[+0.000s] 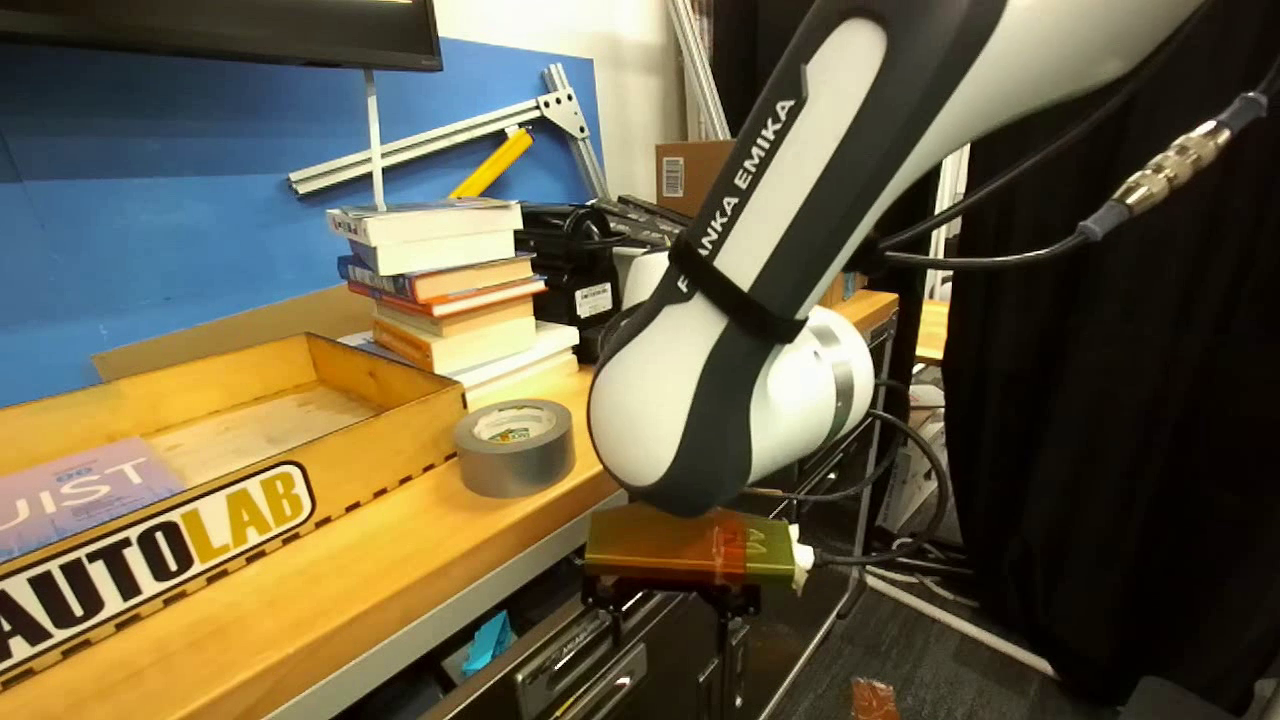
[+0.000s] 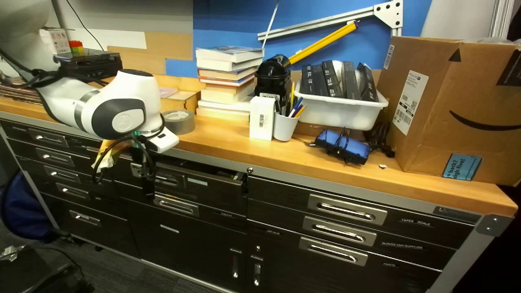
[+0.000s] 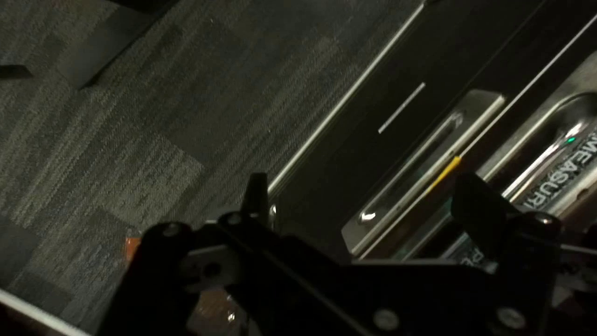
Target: Pick up the blue object from the counter and put it in the open drawer and close it
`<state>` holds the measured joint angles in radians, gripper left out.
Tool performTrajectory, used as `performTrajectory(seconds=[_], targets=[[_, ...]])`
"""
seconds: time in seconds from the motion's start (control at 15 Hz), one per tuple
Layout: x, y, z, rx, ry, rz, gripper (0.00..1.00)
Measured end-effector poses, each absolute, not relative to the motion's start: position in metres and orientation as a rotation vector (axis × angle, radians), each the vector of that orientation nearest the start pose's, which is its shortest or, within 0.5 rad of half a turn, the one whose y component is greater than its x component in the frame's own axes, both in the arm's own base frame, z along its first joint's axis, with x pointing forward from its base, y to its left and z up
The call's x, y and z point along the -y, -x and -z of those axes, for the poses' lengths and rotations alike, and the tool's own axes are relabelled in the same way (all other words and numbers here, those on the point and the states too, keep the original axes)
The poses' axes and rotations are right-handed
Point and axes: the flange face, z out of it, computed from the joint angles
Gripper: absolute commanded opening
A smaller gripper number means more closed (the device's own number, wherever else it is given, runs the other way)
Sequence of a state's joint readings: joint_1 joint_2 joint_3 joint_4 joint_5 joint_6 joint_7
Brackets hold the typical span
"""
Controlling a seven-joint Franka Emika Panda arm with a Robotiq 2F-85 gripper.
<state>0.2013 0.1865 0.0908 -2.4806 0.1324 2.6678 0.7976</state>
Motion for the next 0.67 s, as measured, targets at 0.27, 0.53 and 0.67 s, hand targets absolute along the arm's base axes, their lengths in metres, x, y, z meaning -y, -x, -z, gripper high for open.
performTrajectory(seconds=[0.27, 0.53, 0.67], targets=[[-0.138, -0.468, -0.218, -1.077, 2.917, 0.201, 1.0], [-0.125, -0.477, -0.223, -1.218, 2.894, 0.416, 1.0], [-0.125, -0.474, -0.222, -1.284, 2.882, 0.486, 1.0]])
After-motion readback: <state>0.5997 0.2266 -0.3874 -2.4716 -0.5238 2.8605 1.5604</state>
